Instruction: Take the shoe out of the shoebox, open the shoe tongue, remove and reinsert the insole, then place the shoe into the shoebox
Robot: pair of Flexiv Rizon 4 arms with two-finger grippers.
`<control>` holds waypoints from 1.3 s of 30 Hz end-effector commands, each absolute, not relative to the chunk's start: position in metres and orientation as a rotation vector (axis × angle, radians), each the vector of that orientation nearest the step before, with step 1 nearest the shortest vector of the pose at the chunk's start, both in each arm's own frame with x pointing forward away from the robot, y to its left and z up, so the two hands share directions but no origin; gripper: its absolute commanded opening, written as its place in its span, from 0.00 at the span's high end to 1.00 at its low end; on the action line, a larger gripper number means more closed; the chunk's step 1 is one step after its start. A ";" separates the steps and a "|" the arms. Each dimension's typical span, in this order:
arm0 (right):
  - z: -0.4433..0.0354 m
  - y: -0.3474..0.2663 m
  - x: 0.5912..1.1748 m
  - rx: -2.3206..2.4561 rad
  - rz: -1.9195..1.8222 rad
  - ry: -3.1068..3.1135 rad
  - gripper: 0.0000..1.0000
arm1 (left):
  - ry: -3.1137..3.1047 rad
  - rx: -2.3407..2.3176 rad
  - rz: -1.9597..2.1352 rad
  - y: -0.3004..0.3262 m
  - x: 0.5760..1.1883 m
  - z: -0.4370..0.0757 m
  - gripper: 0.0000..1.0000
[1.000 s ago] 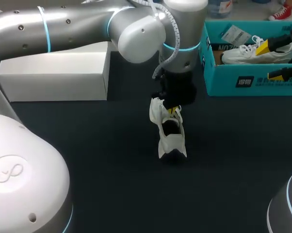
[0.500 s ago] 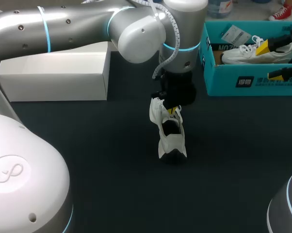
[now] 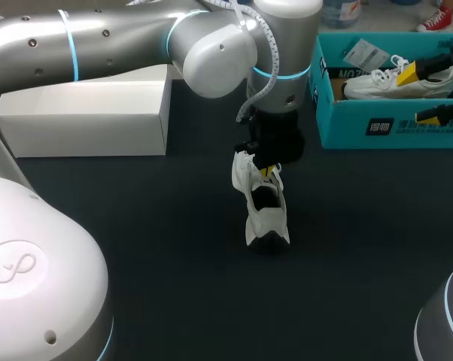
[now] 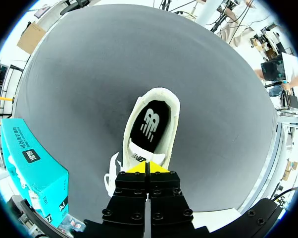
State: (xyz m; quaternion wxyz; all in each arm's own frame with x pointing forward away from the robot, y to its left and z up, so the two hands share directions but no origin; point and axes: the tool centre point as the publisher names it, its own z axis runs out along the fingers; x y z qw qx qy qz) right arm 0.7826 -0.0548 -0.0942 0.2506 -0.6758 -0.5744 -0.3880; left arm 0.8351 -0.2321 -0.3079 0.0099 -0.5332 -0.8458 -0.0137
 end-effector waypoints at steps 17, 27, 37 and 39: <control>-0.095 -0.054 0.783 -1.844 -1.054 -1.563 0.00 | -3.005 -1.077 -0.006 -0.237 0.820 -0.289 1.00; -0.095 -0.054 0.783 -1.844 -1.054 -1.563 0.00 | -3.208 -0.354 -0.055 -0.225 0.803 -0.285 1.00; -0.095 -0.054 0.783 -1.844 -1.054 -1.563 0.00 | -3.237 -0.251 -0.040 -0.225 0.802 -0.285 1.00; -0.095 -0.054 0.783 -1.844 -1.054 -1.563 0.00 | -3.234 -0.110 0.035 -0.223 0.800 -0.284 1.00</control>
